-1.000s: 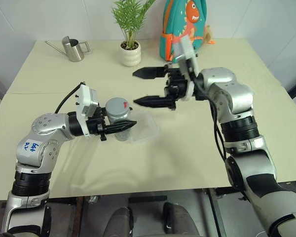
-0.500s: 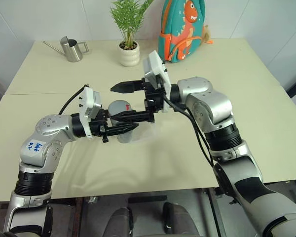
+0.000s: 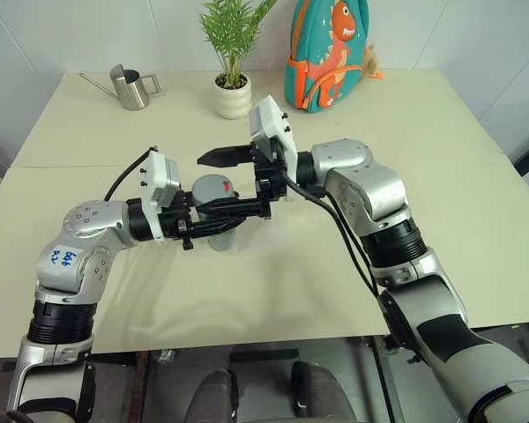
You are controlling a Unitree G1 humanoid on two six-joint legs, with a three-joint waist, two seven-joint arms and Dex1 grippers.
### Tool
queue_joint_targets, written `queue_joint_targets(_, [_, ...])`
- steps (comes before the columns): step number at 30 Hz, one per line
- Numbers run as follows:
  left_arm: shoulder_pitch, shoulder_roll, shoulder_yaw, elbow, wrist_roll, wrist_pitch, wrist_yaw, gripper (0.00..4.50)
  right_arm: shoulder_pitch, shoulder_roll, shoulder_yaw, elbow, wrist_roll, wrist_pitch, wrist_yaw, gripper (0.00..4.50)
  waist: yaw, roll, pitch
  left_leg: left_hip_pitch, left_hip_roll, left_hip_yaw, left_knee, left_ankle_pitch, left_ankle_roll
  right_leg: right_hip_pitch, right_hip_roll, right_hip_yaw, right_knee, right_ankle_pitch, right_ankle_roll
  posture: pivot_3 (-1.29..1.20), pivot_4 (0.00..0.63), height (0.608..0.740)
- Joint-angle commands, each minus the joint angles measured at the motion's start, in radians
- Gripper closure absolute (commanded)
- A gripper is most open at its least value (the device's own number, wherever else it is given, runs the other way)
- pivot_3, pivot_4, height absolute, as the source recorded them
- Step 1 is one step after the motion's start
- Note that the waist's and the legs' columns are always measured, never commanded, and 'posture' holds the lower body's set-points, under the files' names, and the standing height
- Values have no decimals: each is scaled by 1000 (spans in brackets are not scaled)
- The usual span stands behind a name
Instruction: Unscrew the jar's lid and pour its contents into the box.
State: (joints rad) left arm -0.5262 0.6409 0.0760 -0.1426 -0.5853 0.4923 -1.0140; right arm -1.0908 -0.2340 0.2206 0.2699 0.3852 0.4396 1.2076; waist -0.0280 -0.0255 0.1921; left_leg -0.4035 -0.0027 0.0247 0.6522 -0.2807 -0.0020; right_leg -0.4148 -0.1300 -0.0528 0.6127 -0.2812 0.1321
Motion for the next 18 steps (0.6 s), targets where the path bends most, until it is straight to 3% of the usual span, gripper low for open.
queue_joint_targets(1, [-5,-1,11,-36,-9,-27,-11,2476,-28,-55,-73,39,0,-44,7,15,0,0,0,0,0,0,0,0,0,0,0,0,0,0,0,0,150,740])
queue_joint_targets(11, [15,17,20,-56,-22,-4,-14,2476,-47,-183,-128,185,-13,-101,56,15,1,0,0,0,0,4,0,0,0,1,-1,0,-1,0,0,0,150,740])
queue_joint_targets(18, [18,17,28,-56,-14,-11,-11,2476,-45,-175,-166,63,96,15,114,15,-3,0,0,0,3,9,-1,0,0,0,1,0,-1,0,0,0,150,740])
